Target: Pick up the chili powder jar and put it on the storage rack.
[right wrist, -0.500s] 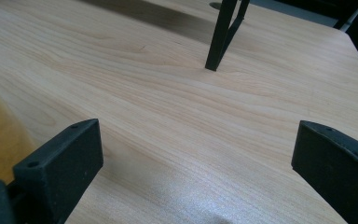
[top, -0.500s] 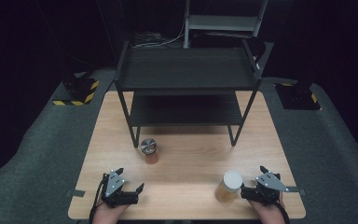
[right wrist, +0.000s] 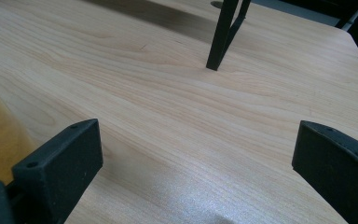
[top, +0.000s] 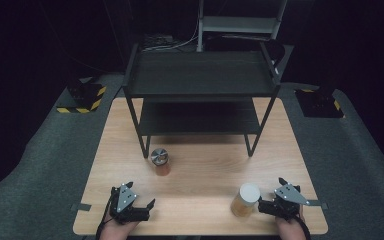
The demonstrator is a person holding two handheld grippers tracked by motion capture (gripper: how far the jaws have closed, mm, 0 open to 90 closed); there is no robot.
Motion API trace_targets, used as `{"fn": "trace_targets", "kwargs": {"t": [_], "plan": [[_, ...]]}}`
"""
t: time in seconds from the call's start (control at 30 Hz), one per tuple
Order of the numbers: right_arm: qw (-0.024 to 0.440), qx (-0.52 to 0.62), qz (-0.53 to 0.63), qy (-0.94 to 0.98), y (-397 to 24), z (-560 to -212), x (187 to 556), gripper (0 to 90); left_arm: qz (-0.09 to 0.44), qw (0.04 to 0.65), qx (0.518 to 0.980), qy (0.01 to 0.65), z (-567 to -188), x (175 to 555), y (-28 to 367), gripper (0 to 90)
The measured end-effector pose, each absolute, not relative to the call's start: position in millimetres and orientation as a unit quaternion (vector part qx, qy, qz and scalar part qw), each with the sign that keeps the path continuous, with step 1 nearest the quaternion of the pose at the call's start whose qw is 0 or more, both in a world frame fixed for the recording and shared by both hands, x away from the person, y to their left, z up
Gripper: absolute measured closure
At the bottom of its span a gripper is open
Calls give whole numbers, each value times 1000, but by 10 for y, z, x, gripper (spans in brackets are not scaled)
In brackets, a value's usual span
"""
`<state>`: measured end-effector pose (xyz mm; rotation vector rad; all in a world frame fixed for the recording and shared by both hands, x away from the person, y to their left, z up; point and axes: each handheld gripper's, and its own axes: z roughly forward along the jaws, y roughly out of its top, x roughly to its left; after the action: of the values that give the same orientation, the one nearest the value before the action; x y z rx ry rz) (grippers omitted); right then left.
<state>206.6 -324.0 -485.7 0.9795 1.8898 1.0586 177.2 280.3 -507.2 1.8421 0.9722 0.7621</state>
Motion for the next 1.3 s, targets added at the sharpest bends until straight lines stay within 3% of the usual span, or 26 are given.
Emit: {"fn": "trace_targets", "kwargs": {"t": [1.3], "plan": [[374,401,400,734,-3204,-4830,2061,7,294,449,744,399,-5019,1781,2831,12]]}}
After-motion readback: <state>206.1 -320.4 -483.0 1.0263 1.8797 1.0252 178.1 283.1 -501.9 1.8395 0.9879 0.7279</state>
